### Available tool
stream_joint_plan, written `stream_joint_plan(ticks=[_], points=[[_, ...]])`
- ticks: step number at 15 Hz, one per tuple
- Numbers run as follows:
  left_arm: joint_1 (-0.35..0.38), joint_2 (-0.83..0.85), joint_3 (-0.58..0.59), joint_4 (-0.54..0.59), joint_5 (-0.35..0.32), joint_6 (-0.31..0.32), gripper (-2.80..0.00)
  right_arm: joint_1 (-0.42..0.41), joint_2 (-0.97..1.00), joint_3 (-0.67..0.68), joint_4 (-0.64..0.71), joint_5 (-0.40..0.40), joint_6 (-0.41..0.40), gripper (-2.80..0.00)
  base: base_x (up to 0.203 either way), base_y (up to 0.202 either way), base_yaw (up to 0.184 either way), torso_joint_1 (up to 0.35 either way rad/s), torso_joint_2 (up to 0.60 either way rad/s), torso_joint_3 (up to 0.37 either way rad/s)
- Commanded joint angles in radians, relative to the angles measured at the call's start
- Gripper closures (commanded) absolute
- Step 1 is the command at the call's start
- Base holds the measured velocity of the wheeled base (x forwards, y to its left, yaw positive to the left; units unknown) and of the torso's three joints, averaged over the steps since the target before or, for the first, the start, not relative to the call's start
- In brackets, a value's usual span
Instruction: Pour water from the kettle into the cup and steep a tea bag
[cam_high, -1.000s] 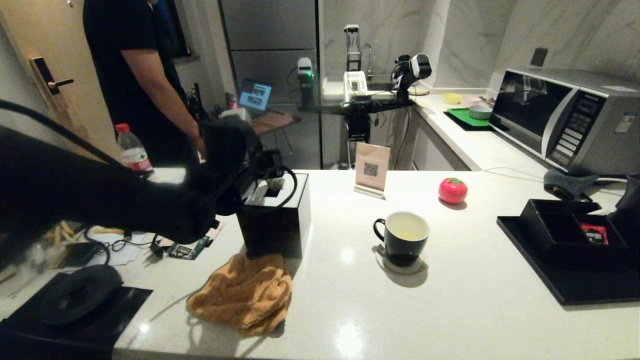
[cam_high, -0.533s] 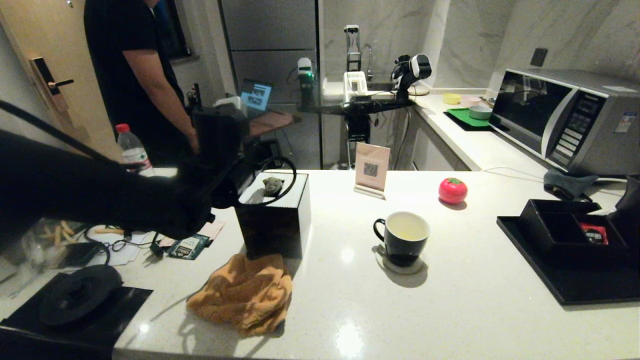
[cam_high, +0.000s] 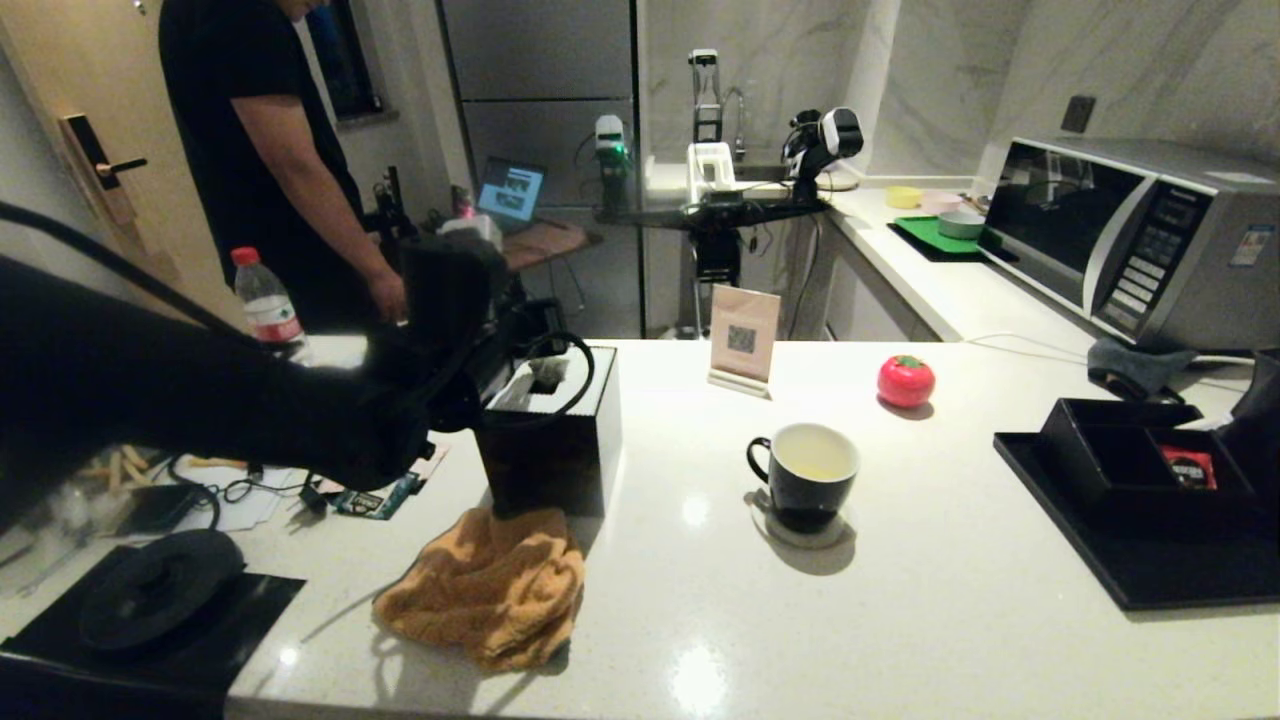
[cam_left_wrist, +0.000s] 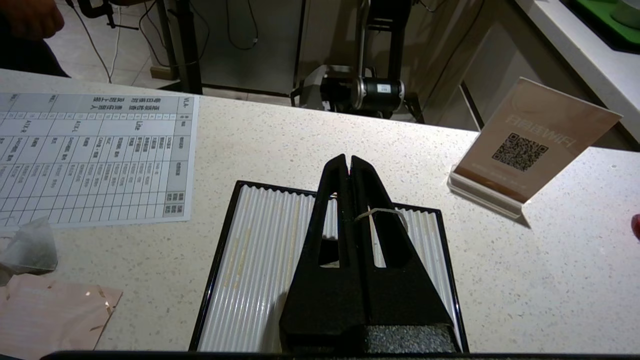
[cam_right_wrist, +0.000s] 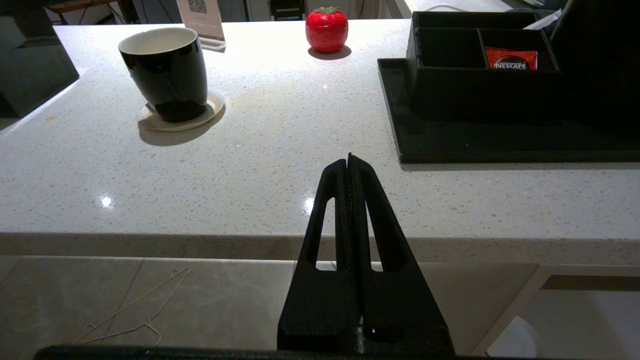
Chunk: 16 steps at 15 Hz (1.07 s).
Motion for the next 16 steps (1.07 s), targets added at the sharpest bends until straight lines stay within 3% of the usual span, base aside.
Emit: stream_joint_plan(ticks=[1, 5, 6, 7, 16], points=[[0.0, 0.008, 0.0, -0.003, 0.002, -0.001, 0.0, 0.0, 0.001, 0.0, 0.0, 0.0, 0.0, 0.0, 0.0, 0.0, 0.0, 0.0, 0.0, 0.0], [-0.001, 0.005, 0.004, -0.001, -0.001, -0.001, 0.0, 0.0, 0.001, 0.0, 0.0, 0.0, 0.0, 0.0, 0.0, 0.0, 0.0, 0.0, 0.0, 0.0], [-0.004, 0.002, 0.009, 0.0, -0.001, -0.001, -2.31, 0.0, 0.001, 0.0, 0.0, 0.0, 0.0, 0.0, 0.0, 0.0, 0.0, 0.0, 0.0, 0.0], [-0.005, 0.0, 0.015, 0.0, -0.001, -0.001, -2.8, 0.0, 0.001, 0.0, 0.0, 0.0, 0.0, 0.0, 0.0, 0.0, 0.0, 0.0, 0.0, 0.0], [-0.009, -0.025, 0.022, -0.014, -0.001, -0.005, -2.8, 0.0, 0.001, 0.0, 0.0, 0.0, 0.0, 0.0, 0.0, 0.0, 0.0, 0.0, 0.0, 0.0]])
